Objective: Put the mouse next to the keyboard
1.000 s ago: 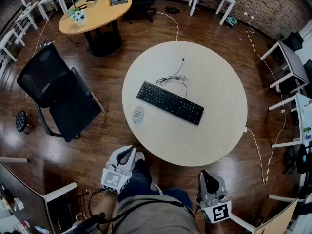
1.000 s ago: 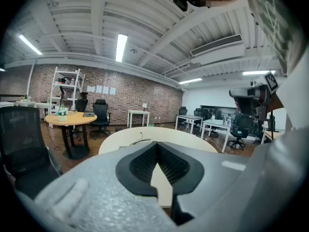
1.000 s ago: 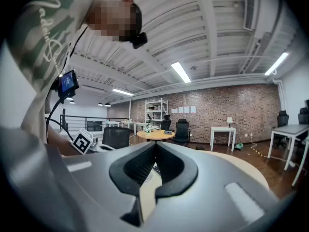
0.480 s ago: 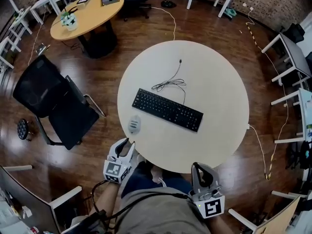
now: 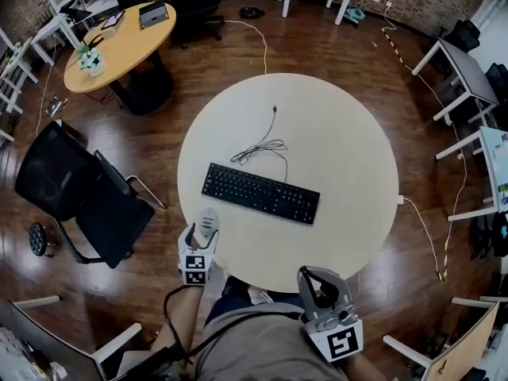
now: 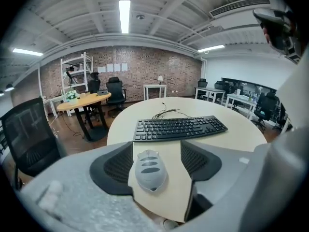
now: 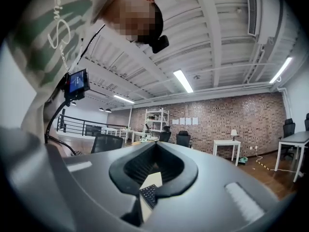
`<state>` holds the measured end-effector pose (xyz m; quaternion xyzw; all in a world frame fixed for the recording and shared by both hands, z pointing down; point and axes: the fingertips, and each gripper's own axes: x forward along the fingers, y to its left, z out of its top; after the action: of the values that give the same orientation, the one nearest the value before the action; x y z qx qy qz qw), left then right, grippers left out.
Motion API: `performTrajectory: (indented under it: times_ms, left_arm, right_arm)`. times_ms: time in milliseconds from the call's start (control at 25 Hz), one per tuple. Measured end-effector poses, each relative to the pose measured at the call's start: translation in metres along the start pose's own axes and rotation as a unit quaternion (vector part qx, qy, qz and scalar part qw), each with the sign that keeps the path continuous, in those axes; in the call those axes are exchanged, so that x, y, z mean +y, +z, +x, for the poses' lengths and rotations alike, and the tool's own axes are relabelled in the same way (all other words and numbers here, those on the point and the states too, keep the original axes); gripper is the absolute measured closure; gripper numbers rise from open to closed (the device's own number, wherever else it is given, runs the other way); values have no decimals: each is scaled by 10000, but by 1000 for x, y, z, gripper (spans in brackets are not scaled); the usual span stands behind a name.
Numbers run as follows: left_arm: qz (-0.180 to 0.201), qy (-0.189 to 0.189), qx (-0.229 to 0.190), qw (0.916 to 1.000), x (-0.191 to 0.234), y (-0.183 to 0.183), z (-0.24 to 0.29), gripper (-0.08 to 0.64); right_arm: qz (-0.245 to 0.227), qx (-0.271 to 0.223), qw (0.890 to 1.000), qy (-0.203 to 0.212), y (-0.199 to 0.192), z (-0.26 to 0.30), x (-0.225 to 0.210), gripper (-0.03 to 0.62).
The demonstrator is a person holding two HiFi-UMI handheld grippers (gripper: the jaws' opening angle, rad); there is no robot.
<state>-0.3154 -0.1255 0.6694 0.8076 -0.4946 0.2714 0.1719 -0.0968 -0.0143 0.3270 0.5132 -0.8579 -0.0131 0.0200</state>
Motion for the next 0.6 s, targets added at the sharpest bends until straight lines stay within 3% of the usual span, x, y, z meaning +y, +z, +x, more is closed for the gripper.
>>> performTrajectory:
  times_ms: [280,600]
  left_arm:
    - [202,-280,829,9960,13,-32,46,239]
    - [-215,-306,1346,9902,15,-62,69,238]
  right_arm:
    - [9,442,9987,-234,-10,-1,-4,592]
    - [176,625,9960,-618,-22,-3,-24,592]
